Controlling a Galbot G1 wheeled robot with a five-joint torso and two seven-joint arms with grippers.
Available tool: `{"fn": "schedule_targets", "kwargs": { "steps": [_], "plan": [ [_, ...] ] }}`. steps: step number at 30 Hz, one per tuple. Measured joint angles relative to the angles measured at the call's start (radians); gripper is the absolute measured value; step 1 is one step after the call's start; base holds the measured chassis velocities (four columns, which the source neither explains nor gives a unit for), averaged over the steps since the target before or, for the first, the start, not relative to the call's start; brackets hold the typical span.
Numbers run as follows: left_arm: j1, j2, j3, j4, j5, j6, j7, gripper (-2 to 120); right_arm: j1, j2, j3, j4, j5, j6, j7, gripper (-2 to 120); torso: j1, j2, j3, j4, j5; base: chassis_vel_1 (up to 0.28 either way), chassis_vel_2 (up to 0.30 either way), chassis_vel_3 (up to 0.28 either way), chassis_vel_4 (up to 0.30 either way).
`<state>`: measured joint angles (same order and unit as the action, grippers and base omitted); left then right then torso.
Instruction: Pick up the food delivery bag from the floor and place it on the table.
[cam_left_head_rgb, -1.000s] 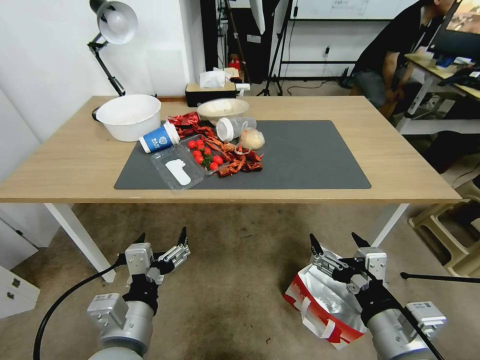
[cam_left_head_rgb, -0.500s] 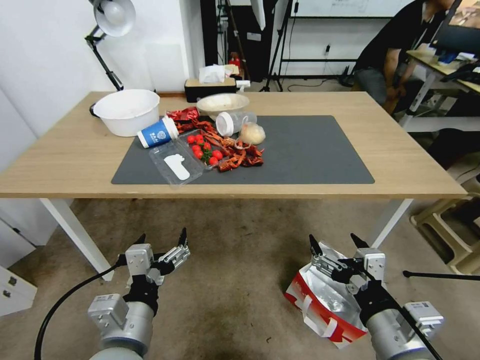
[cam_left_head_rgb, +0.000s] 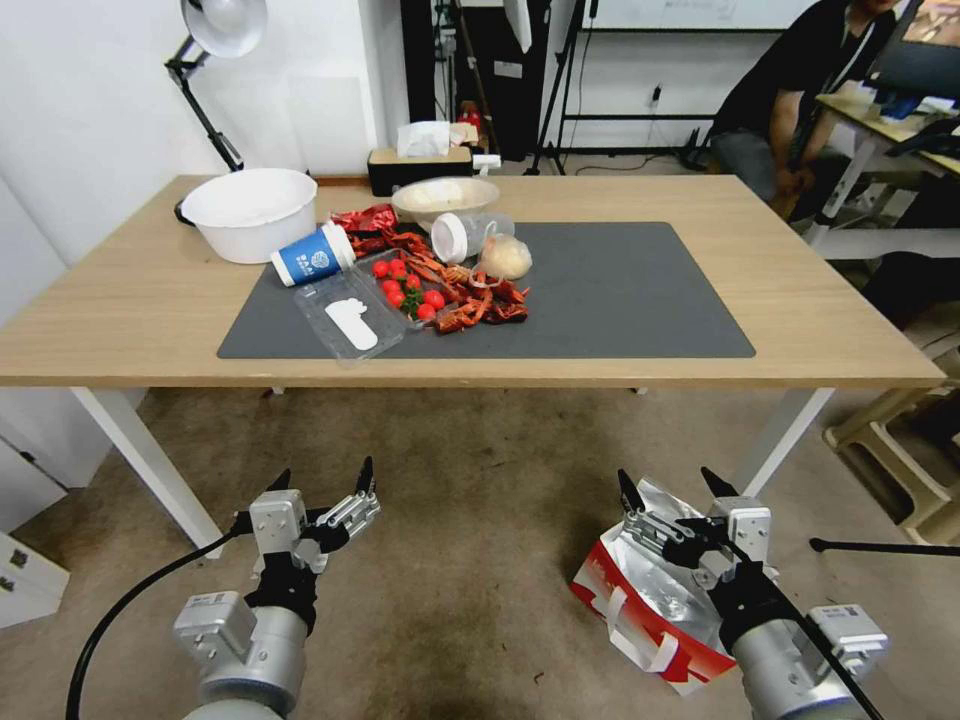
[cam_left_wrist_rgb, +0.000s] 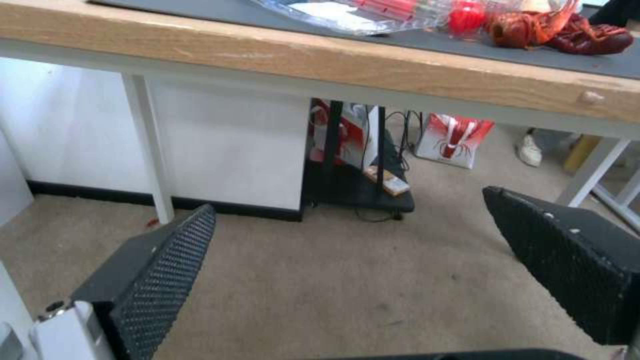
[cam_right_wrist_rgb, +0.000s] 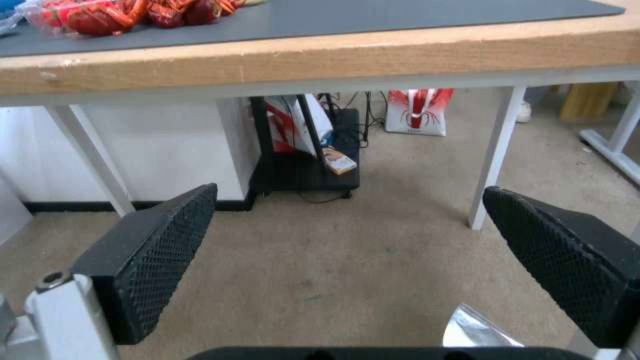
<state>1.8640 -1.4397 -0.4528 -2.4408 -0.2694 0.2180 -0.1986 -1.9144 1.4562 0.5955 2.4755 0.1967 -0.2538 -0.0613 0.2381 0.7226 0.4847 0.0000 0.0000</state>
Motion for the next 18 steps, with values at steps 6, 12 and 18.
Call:
{"fn": "schedule_targets", "kwargs": {
  "steps": [6, 12, 18],
  "plan": [
    [0.002, 0.001, -0.004, -0.001, 0.002, 0.000, 0.005, 100, 0.000, -0.001, 0.000, 0.000, 0.000, 0.000, 0.001, 100, -0.011, -0.027, -0.016, 0.0000, 0.0000, 0.000, 0.000, 0.000, 0.000],
    [0.003, -0.002, -0.002, -0.001, 0.009, -0.002, 0.003, 100, -0.002, -0.001, -0.001, -0.001, 0.000, -0.001, 0.002, 100, -0.022, -0.052, -0.031, 0.0000, 0.0000, 0.000, 0.000, 0.000, 0.000],
    [0.002, -0.001, -0.003, -0.001, 0.010, -0.004, 0.003, 100, -0.004, -0.001, -0.001, -0.001, 0.001, -0.003, 0.002, 100, -0.033, -0.080, -0.047, 0.0000, 0.0000, 0.000, 0.000, 0.000, 0.000]
  ]
}}
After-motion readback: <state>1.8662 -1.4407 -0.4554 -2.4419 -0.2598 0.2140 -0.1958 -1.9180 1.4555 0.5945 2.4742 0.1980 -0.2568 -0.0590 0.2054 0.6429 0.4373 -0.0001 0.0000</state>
